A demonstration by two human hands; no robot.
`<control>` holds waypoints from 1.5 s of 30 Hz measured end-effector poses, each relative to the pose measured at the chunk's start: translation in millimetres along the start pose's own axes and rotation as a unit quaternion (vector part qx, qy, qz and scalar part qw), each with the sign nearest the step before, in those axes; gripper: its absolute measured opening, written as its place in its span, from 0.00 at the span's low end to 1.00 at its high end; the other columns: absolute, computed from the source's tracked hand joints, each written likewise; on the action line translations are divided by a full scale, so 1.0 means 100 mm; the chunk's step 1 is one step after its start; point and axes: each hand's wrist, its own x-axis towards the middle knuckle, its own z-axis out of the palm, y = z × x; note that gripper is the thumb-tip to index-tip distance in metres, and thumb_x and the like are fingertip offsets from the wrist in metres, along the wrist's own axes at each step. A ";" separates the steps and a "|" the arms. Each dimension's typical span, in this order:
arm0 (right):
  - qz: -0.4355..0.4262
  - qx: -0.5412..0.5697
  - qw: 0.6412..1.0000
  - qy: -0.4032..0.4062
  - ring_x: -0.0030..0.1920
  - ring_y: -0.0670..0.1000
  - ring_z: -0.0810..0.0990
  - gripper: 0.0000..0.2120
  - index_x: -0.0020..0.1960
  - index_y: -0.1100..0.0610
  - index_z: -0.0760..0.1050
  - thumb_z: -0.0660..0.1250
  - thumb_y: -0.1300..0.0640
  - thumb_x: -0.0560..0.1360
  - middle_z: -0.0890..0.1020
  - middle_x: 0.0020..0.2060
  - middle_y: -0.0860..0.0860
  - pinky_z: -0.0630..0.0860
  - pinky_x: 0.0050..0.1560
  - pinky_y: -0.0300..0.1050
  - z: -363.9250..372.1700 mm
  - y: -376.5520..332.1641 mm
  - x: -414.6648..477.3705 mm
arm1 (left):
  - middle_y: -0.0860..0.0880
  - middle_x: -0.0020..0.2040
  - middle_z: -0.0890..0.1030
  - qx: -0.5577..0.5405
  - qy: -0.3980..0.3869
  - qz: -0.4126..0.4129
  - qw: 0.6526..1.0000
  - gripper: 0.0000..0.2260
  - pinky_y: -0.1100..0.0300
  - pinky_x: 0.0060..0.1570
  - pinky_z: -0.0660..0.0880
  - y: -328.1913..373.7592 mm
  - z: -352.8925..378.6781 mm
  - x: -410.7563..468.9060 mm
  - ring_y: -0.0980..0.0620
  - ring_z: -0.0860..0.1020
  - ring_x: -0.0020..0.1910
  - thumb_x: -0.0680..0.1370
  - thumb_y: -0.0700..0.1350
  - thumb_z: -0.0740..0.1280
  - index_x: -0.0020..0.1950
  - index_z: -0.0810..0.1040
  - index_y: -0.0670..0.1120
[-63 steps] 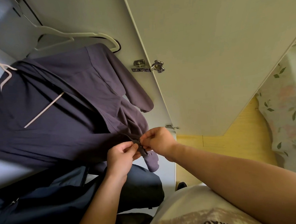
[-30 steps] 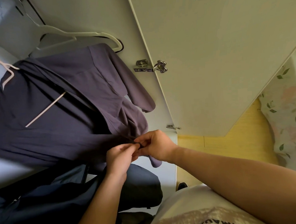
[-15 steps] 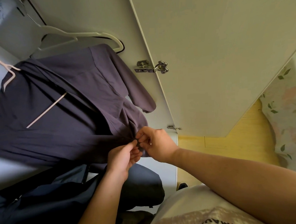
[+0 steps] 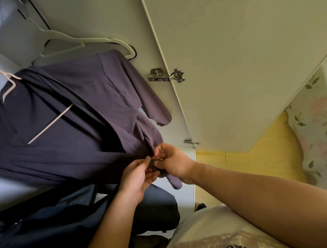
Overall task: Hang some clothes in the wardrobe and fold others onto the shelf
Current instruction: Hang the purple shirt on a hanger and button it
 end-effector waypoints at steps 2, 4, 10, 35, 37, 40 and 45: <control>0.031 0.056 0.998 0.008 0.40 0.54 0.79 0.15 0.43 0.55 0.71 0.62 0.75 0.75 0.78 0.39 0.57 0.78 0.41 0.44 -0.02 -0.01 0.00 | 0.43 0.40 0.82 0.001 0.002 0.012 1.000 0.09 0.59 0.38 0.77 0.00 0.01 0.00 0.49 0.81 0.37 0.82 0.45 0.65 0.53 0.79 0.39; 0.062 0.106 0.992 0.022 0.37 0.52 0.78 0.15 0.41 0.54 0.70 0.64 0.75 0.73 0.78 0.39 0.57 0.75 0.38 0.40 -0.04 -0.03 0.01 | 0.44 0.39 0.82 -0.010 -0.001 0.022 1.000 0.09 0.60 0.38 0.76 0.01 0.01 -0.01 0.50 0.80 0.35 0.81 0.46 0.66 0.50 0.79 0.40; 0.125 0.184 0.974 0.030 0.34 0.54 0.72 0.14 0.46 0.54 0.72 0.71 0.70 0.71 0.74 0.33 0.56 0.73 0.37 0.43 -0.10 0.02 0.03 | 0.46 0.39 0.85 -0.004 -0.034 0.057 0.998 0.05 0.63 0.37 0.77 0.03 -0.02 -0.05 0.53 0.83 0.37 0.78 0.42 0.70 0.49 0.80 0.40; -0.011 -0.093 0.994 0.051 0.34 0.46 0.78 0.05 0.42 0.54 0.78 0.74 0.59 0.74 0.79 0.31 0.47 0.80 0.43 0.42 -0.08 0.00 -0.02 | 0.39 0.44 0.85 -0.047 -0.002 0.107 0.993 0.04 0.54 0.42 0.81 -0.01 -0.01 0.08 0.44 0.84 0.42 0.78 0.39 0.70 0.46 0.80 0.38; -0.006 -0.103 0.993 0.051 0.34 0.48 0.79 0.06 0.43 0.52 0.77 0.74 0.59 0.74 0.80 0.33 0.48 0.78 0.40 0.41 -0.07 0.00 -0.02 | 0.38 0.46 0.85 -0.001 -0.013 0.124 0.992 0.03 0.51 0.47 0.81 -0.03 -0.01 0.06 0.41 0.84 0.46 0.77 0.38 0.71 0.47 0.83 0.39; 0.024 -0.045 0.998 0.042 0.34 0.49 0.79 0.07 0.44 0.54 0.76 0.73 0.61 0.74 0.80 0.35 0.52 0.78 0.37 0.40 -0.08 -0.02 -0.02 | 0.41 0.43 0.86 0.016 -0.001 0.148 0.989 0.08 0.54 0.41 0.81 -0.03 -0.02 0.05 0.43 0.84 0.44 0.78 0.36 0.69 0.43 0.86 0.46; 0.049 -0.033 0.996 0.065 0.36 0.51 0.78 0.06 0.43 0.55 0.77 0.74 0.59 0.73 0.80 0.37 0.53 0.79 0.41 0.42 -0.10 -0.03 0.00 | 0.52 0.38 0.85 0.228 0.096 0.245 0.937 0.06 0.47 0.49 0.81 -0.06 -0.13 0.17 0.46 0.83 0.44 0.79 0.46 0.68 0.44 0.84 0.52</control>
